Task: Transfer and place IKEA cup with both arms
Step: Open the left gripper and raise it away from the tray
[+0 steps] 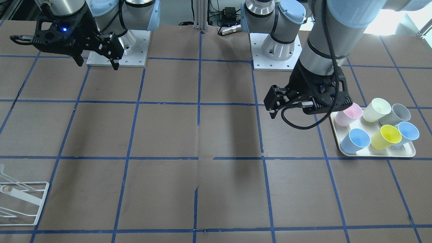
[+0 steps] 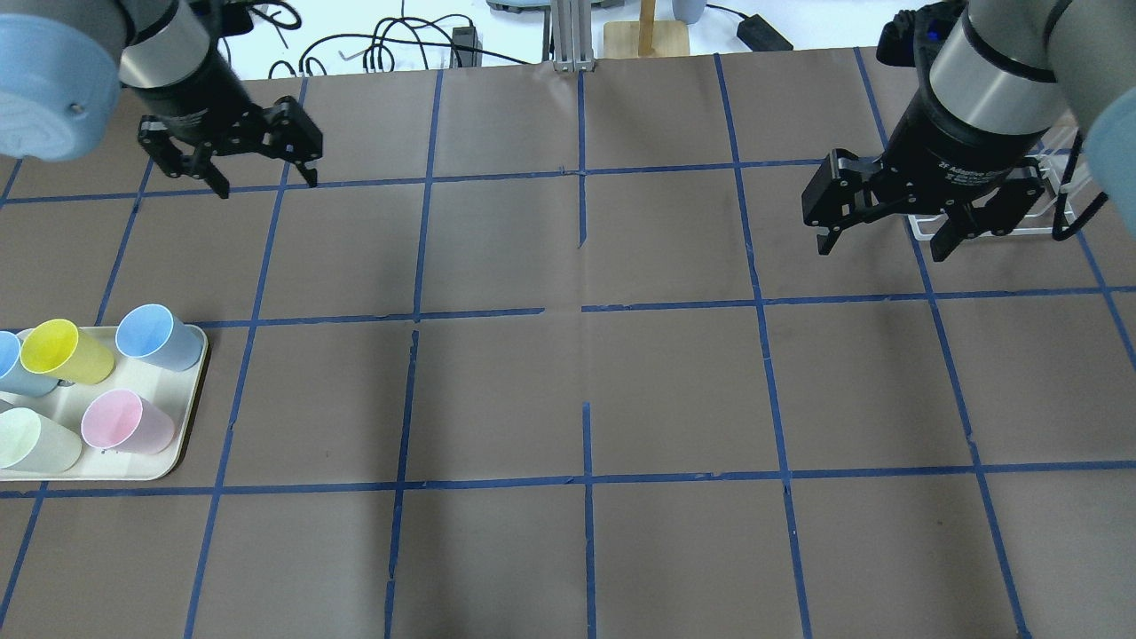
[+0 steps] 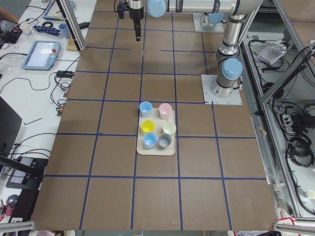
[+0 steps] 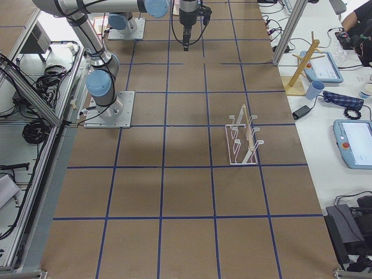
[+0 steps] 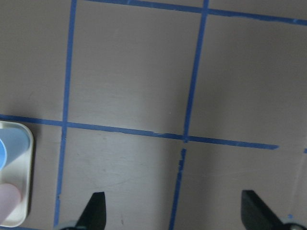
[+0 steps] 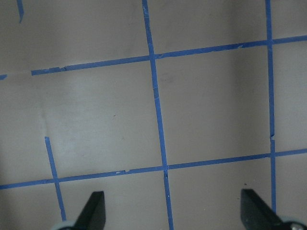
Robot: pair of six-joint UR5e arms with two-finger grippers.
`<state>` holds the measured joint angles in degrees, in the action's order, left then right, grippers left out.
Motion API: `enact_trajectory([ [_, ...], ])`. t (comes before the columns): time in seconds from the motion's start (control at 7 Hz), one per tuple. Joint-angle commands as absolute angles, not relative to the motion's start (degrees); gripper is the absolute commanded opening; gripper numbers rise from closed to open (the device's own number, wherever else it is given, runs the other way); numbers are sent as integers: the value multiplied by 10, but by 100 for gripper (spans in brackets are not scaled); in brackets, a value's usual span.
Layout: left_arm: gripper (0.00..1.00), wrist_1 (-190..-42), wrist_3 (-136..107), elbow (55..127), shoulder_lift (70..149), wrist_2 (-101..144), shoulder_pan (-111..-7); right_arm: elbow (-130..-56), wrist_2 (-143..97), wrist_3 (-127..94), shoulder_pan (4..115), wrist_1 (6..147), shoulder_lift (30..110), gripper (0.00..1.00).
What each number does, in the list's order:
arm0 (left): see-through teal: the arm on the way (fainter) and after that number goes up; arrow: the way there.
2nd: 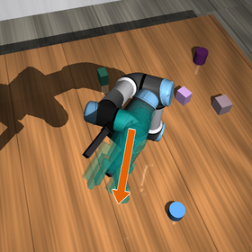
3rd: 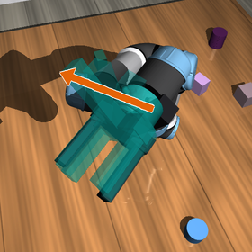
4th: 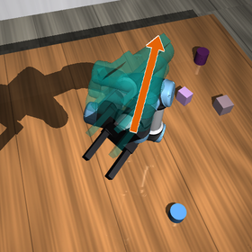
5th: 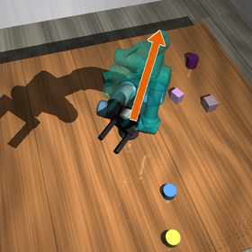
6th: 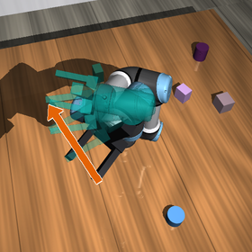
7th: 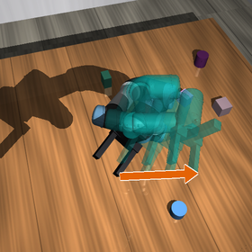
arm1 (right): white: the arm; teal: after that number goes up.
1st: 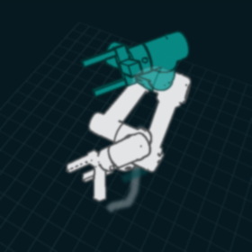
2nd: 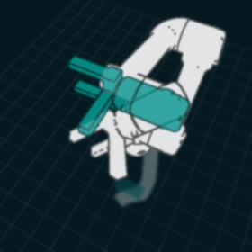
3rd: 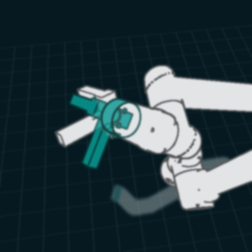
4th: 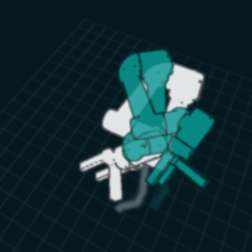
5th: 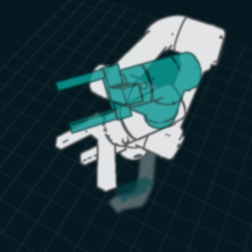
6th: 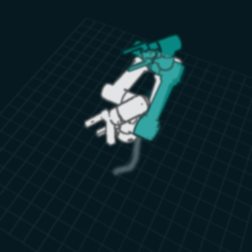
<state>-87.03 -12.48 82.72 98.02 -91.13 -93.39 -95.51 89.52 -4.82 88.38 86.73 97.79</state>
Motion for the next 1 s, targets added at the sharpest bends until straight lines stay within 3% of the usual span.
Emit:
enact_trajectory([
  [0.0,100,-891,-89,825,957,-914,-917,-956,896,-47,887,867,983,100],
  [0.43,100,-889,-42,891,891,-907,-884,-957,895,-48,887,867,982,100],
  [0.86,100,-892,-34,863,905,-911,-880,-957,896,-48,887,867,983,100],
])
